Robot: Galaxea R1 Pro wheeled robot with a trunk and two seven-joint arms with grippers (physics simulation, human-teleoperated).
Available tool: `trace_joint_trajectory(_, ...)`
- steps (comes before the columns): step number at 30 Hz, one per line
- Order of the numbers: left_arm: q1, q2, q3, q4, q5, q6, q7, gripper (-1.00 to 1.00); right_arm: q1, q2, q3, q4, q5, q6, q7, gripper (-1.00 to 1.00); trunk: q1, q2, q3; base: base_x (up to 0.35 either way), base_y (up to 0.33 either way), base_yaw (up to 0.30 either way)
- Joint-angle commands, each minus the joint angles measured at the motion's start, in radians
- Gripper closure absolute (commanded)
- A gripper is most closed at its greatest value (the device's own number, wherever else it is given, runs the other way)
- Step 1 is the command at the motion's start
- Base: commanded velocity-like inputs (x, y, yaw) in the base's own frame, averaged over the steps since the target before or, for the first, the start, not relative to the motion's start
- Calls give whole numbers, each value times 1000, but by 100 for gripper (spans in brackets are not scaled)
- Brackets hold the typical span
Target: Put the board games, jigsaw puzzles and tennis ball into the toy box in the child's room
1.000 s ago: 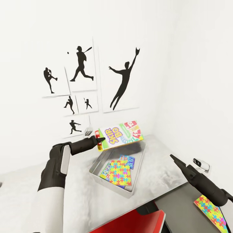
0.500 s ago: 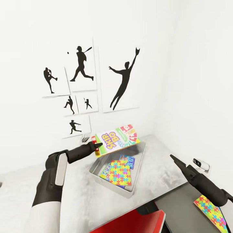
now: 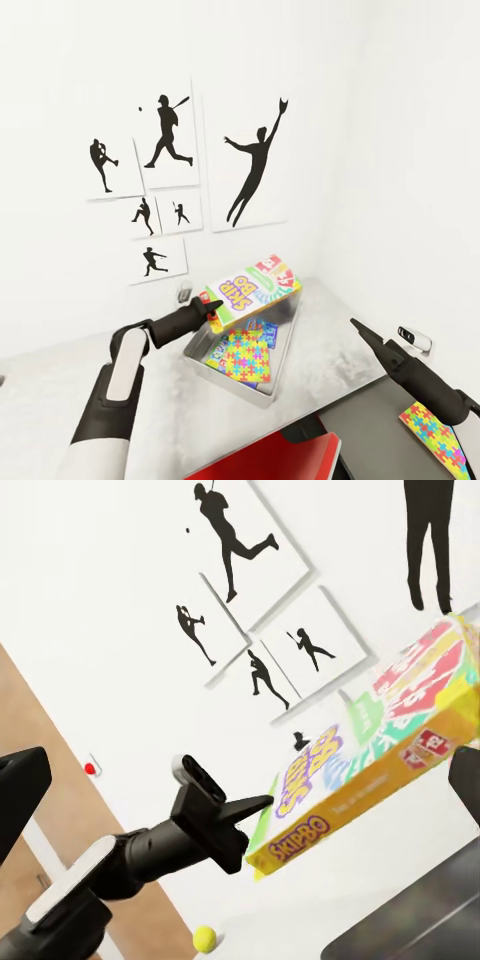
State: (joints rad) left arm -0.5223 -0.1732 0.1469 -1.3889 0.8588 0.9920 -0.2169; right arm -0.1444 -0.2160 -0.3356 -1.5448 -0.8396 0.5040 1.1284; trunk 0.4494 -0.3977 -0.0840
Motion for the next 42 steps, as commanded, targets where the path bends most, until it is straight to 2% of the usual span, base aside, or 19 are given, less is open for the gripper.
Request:
trace_joint_trajectory(1, 0, -1, 0, 0, 19, -8, 11, 100, -1, 0, 0, 0, -6, 9, 1, -100, 1, -2, -2, 0, 0, 0)
trace_joint_trajectory(3, 9, -1, -14, 2, 120, -81, 84, 100, -1, 0, -7, 0, -6, 9, 1, -100, 1, -2, -2, 0, 0, 0)
trace_joint_trajectory(5, 18, -1, -33, 3, 163, -121, 116, 100, 0, 0, -13, 0, -6, 9, 1, -100, 1, -2, -2, 0, 0, 0)
trace_joint_trajectory(7, 40, -1, -96, 7, 231, -201, 165, 100, 0, 0, -21, 0, -6, 9, 1, -100, 1, -2, -2, 0, 0, 0)
trace_joint_trajectory(9, 53, -1, -132, 8, 268, -256, 184, 100, 0, 0, -23, 0, -6, 10, 1, -100, 1, -2, -2, 0, 0, 0)
trace_joint_trajectory(11, 59, -1, -151, 10, 294, -297, 194, 100, 0, 0, -25, 0, -6, 10, 2, -100, 1, -2, -2, 0, 0, 0)
trace_joint_trajectory(17, 76, -1, -172, 45, 321, -367, 231, 100, 0, 1, -26, 0, -6, 9, 1, -100, 1, -2, -2, 0, 0, 0)
trace_joint_trajectory(22, 78, -1, -180, 103, 326, -443, 264, 100, 0, 2, -26, 0, -6, 8, 1, -100, 1, -2, -2, 0, 0, 0)
trace_joint_trajectory(27, 79, -1, -200, 149, 330, -472, 307, 100, 0, 3, -26, 0, -6, 7, 0, -100, 1, -2, -2, 0, 0, 0)
trace_joint_trajectory(30, 79, -1, -218, 159, 360, -499, 344, 100, 0, 3, -26, 0, -5, 7, -1, -100, 1, -2, -2, 0, 0, 0)
trace_joint_trajectory(35, 79, -1, -300, 163, 454, -547, 448, 100, 0, 3, -26, 0, -4, 7, -2, -100, 1, -2, -2, 0, 0, 0)
trace_joint_trajectory(38, 78, -1, -328, 164, 497, -574, 490, 100, 0, 3, -26, 0, -4, 7, -2, -100, 1, -2, -2, 0, 0, 0)
trace_joint_trajectory(42, 79, -1, -340, 166, 515, -596, 506, 100, 0, 3, -26, 0, -4, 7, -2, -100, 1, -2, -2, 0, 0, 0)
